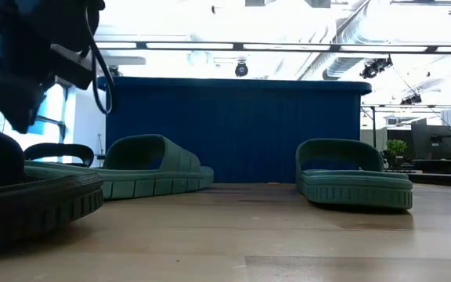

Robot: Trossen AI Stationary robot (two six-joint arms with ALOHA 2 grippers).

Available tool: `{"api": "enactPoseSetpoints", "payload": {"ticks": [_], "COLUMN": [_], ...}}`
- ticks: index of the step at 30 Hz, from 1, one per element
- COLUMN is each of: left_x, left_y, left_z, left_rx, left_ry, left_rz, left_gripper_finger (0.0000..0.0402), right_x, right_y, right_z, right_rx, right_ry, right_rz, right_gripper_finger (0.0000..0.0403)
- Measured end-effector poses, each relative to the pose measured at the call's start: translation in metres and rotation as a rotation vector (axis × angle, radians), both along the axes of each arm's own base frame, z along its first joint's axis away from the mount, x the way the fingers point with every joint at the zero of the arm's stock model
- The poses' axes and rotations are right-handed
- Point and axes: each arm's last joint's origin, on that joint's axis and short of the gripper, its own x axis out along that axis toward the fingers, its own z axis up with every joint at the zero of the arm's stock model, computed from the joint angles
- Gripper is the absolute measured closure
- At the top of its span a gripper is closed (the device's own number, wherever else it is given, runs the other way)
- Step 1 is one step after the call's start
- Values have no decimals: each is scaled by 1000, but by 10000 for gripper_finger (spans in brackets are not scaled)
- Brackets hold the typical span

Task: Pick and place slides into bin
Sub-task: Put the top left black slide into the bin

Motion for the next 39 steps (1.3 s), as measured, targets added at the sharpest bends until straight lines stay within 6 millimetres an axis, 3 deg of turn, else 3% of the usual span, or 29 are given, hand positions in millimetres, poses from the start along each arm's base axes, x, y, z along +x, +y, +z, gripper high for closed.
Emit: {"api": "enactPoseSetpoints", "payload": {"ticks": [13,22,31,39], "left_x": [3,-11,-21,-26], "left_y": [2,5,9,25], "left_z": [0,-26,-33,-42], "left_rx": [108,88,181,188], "left_ry": [-85,-65,-55,-47], "left_rz": [15,47,73,184], "left_gripper_finger": [240,240,240,240], "right_x": [3,4,4,4], "right_y": [1,1,1,1], "right_z": [2,2,2,2], "right_rx": [35,49,48,48], "right_ry": [-45,-47,-47,-47], "right_rz": [-30,-51,-50,-50], "right_gripper_finger": [229,229,229,229]}}
